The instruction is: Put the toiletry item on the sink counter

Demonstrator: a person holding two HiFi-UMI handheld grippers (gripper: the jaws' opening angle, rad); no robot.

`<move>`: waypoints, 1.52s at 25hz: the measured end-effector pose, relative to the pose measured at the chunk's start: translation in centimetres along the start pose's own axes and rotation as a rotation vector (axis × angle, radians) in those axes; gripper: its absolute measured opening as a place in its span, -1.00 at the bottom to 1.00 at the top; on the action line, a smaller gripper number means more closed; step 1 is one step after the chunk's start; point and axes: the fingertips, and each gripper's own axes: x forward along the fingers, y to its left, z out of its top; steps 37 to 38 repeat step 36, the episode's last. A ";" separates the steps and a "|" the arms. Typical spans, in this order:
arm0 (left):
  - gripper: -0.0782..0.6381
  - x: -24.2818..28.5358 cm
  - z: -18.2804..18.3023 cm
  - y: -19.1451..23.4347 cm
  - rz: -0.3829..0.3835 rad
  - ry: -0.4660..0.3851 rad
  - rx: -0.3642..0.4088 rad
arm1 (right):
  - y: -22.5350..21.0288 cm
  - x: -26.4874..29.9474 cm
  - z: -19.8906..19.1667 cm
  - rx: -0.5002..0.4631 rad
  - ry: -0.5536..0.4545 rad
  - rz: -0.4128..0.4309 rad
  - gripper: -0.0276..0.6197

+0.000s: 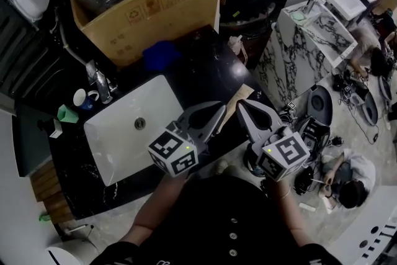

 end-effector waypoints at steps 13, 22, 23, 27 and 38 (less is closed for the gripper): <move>-0.75 0.2 -0.6 0.1 -0.001 0.003 0.001 | 0.0 0.2 -0.3 -0.009 0.013 0.005 -0.91; -0.75 0.2 -0.8 0.1 -0.004 0.004 0.007 | 0.3 0.5 -0.8 -0.003 0.026 0.014 -0.91; -0.75 0.3 -0.7 0.1 -0.003 0.006 0.007 | 0.3 0.6 -0.8 -0.004 0.027 0.016 -0.91; -0.75 0.3 -0.8 0.2 0.004 0.011 0.002 | 0.2 0.7 -0.9 0.002 0.035 0.014 -0.91; -0.75 0.5 -1.2 0.4 -0.001 0.031 0.006 | 0.3 1.1 -0.9 0.001 0.048 0.024 -0.91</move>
